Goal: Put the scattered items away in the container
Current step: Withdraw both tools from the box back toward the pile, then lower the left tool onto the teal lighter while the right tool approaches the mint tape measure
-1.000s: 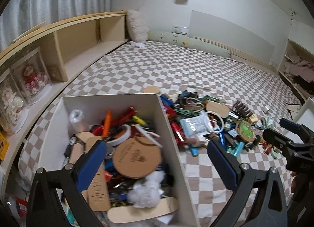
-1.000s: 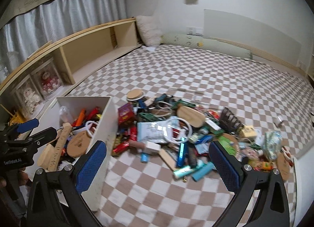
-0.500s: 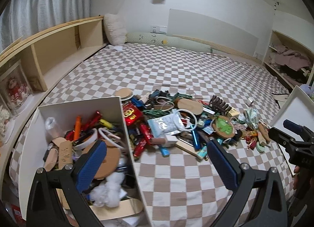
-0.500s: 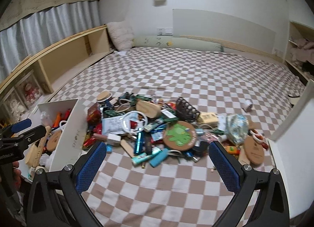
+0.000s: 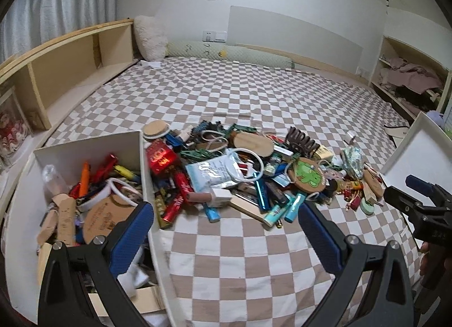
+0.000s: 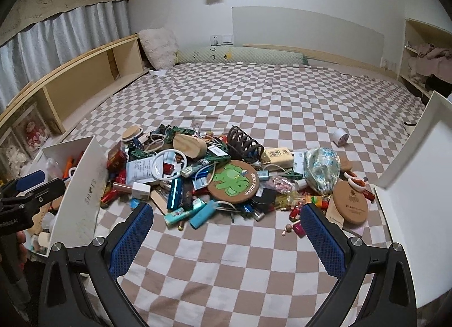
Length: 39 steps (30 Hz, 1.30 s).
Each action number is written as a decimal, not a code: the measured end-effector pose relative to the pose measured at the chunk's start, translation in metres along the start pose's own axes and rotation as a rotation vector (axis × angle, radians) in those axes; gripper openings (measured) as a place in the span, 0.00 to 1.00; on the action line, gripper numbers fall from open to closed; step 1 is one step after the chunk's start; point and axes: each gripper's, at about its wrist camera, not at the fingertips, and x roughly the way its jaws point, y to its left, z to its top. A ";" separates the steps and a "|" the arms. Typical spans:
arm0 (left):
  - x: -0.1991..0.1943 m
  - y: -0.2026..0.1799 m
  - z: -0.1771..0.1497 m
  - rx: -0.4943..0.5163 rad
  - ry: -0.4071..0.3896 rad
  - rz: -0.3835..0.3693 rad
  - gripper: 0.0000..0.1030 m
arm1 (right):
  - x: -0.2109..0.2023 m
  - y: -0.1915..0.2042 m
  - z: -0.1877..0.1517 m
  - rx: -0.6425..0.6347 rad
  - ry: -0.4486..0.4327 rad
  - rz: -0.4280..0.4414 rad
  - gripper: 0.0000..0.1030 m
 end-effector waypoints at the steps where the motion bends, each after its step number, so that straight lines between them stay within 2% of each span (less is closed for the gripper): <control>1: 0.003 -0.003 -0.002 0.002 0.005 -0.006 1.00 | 0.002 -0.002 -0.002 0.003 0.002 -0.004 1.00; 14: 0.059 -0.027 -0.029 0.036 0.074 -0.039 0.99 | 0.042 -0.022 -0.043 -0.002 0.052 -0.022 1.00; 25: 0.100 -0.039 -0.047 0.055 0.095 -0.103 0.97 | 0.084 -0.049 -0.071 0.078 0.100 -0.031 1.00; 27: 0.109 -0.041 -0.049 0.056 0.099 -0.119 0.92 | 0.091 -0.056 -0.074 0.098 0.118 -0.026 1.00; 33: 0.133 -0.050 -0.051 0.075 0.106 -0.145 0.88 | 0.109 -0.072 -0.083 0.126 0.162 -0.042 1.00; 37: 0.152 -0.059 -0.051 0.111 0.138 -0.163 0.72 | 0.114 -0.080 -0.088 0.161 0.171 -0.035 1.00; 39: 0.162 -0.064 -0.052 0.133 0.154 -0.167 0.72 | 0.116 -0.084 -0.091 0.176 0.175 -0.032 1.00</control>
